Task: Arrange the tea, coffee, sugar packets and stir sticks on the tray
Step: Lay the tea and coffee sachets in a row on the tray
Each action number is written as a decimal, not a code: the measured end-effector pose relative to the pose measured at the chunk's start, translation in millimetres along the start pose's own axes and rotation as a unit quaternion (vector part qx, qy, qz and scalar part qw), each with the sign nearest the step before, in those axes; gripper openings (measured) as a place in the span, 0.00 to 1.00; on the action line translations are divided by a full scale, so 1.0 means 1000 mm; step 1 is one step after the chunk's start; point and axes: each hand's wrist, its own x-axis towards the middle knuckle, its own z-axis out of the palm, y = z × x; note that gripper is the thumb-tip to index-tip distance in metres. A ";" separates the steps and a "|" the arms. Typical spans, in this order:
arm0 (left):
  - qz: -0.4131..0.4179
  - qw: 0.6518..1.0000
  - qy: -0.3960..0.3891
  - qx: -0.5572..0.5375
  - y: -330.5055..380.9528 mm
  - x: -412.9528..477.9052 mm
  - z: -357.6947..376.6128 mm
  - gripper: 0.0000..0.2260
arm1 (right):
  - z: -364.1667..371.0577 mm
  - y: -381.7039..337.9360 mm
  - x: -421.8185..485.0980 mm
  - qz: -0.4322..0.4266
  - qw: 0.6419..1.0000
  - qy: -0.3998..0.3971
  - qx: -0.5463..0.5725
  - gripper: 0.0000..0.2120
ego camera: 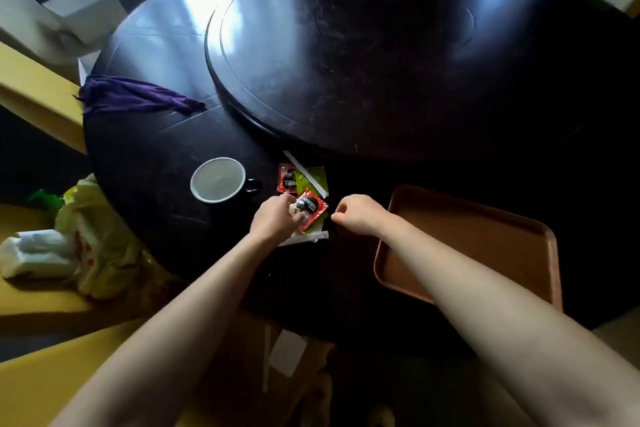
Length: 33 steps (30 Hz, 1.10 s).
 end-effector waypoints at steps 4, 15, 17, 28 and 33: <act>-0.015 1.000 0.012 0.015 0.000 0.013 0.011 0.24 | 0.002 -0.011 0.031 0.043 0.996 0.071 0.037 0.12; -0.095 0.995 -0.011 0.040 -0.005 0.043 0.022 0.32 | 0.023 -0.028 0.090 0.117 0.974 0.173 0.088 0.24; -0.102 0.994 -0.029 0.026 -0.005 0.045 0.022 0.31 | 0.028 -0.034 0.097 0.127 0.971 0.179 0.098 0.24; -0.134 0.967 -0.081 -0.203 -0.021 0.040 0.000 0.16 | 0.037 -0.021 0.096 0.094 0.959 0.214 0.163 0.07; -0.171 0.891 -0.089 -0.411 -0.040 0.021 -0.008 0.08 | 0.042 -0.007 0.071 0.030 0.948 0.250 0.193 0.04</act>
